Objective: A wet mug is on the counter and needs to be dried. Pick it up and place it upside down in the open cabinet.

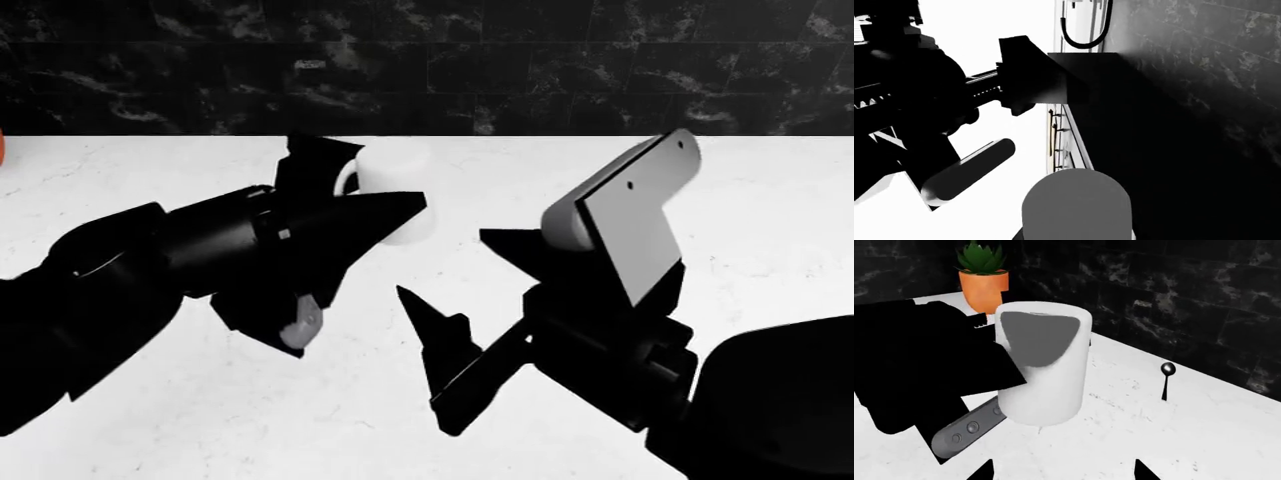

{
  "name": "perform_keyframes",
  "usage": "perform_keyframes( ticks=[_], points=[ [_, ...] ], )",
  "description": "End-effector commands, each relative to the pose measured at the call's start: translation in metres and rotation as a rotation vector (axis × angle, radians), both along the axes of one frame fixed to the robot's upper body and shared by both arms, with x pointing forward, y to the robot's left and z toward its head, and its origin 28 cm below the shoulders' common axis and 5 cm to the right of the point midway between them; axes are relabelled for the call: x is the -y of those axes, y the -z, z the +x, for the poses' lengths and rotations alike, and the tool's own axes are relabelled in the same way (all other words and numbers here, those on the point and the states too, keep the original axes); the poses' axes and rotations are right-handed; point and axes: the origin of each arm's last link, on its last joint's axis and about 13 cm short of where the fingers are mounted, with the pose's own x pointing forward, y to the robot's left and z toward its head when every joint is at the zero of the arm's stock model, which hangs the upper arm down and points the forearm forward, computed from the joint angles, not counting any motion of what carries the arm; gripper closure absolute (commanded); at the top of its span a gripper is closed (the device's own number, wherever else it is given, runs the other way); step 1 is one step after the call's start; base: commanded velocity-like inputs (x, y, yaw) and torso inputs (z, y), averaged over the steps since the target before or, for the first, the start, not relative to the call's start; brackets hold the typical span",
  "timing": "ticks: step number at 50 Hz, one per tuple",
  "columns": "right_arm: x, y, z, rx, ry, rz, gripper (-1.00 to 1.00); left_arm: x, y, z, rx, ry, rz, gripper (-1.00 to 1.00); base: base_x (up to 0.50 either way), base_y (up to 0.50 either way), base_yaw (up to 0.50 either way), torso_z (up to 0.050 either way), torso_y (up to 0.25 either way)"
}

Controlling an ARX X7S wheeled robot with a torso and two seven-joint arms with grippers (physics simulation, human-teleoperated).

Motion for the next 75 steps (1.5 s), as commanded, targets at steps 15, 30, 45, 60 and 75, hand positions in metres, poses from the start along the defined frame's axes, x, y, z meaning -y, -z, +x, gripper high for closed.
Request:
perform_keyframes(
  ticks=[15, 30, 45, 60, 75],
  points=[
    [-0.009, -0.006, 0.006, 0.001, -0.041, 0.010, -1.00, 0.003, 0.008, 0.000, -0.022, 0.037, -0.012, 1.00, 0.00, 0.00, 0.00, 0.000, 0.000],
    [-0.011, -0.009, 0.009, 0.014, -0.041, 0.006, -1.00, 0.004, 0.010, -0.002, -0.027, 0.062, -0.020, 1.00, 0.00, 0.00, 0.00, 0.000, 0.000],
    [-0.013, -0.007, 0.011, 0.010, -0.049, -0.001, -1.00, 0.006, 0.008, -0.001, -0.027, 0.075, -0.031, 1.00, 0.00, 0.00, 0.00, 0.000, 0.000],
    [-0.015, -0.006, 0.012, 0.007, -0.052, -0.011, -1.00, 0.007, 0.003, -0.005, -0.021, 0.084, -0.041, 1.00, 0.00, 0.00, 0.00, 0.000, 0.000],
    [-0.018, -0.007, 0.014, 0.006, -0.058, -0.019, -1.00, 0.011, 0.005, -0.010, -0.043, 0.104, -0.023, 1.00, 0.00, 0.00, 0.00, 0.000, 0.001]
  ],
)
